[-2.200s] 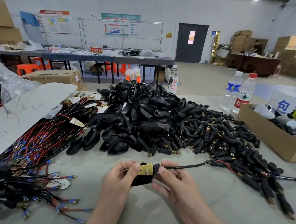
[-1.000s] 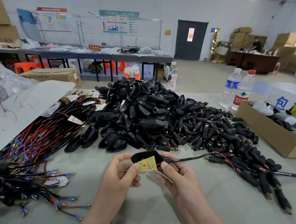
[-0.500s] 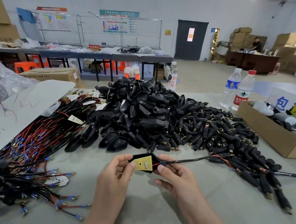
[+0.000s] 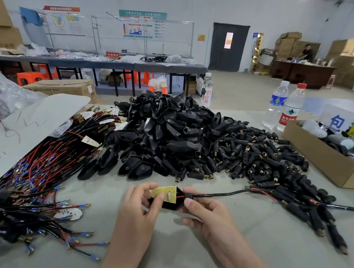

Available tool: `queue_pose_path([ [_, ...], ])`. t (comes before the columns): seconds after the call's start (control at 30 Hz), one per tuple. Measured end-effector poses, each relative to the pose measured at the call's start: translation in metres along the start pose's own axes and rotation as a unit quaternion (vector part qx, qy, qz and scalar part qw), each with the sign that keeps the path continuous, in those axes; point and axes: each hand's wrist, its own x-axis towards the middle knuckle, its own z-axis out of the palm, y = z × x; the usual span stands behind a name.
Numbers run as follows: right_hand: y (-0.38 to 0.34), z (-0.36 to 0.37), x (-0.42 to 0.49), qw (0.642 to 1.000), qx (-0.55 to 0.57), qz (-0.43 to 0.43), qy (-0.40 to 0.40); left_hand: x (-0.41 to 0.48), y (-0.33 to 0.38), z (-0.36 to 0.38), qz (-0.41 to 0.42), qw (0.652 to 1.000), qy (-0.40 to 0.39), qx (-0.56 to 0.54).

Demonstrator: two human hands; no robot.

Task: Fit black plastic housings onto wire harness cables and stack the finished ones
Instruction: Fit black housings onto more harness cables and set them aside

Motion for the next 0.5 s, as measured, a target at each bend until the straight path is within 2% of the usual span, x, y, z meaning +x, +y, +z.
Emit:
queue_pose_path([
  [0.23, 0.0008, 0.0011, 0.0002, 1.000, 0.029, 0.005, -0.008, 0.0021, 0.0000, -0.0013, -0.085, 0.991, -0.043, -0.099],
  [0.33, 0.0013, 0.0009, 0.0002, 0.999, 0.031, 0.008, -0.008, 0.0029, 0.0046, -0.0017, -0.119, 0.971, -0.073, -0.195],
  [0.4, 0.0008, 0.0001, -0.0001, 1.000, 0.026, 0.006, -0.002, 0.0037, 0.0059, -0.0036, -0.142, 0.956, -0.108, -0.233],
  [0.5, -0.0006, -0.0007, -0.0001, 1.000, 0.018, 0.007, 0.008, 0.0028, 0.0064, -0.0055, -0.143, 0.943, -0.192, -0.233],
])
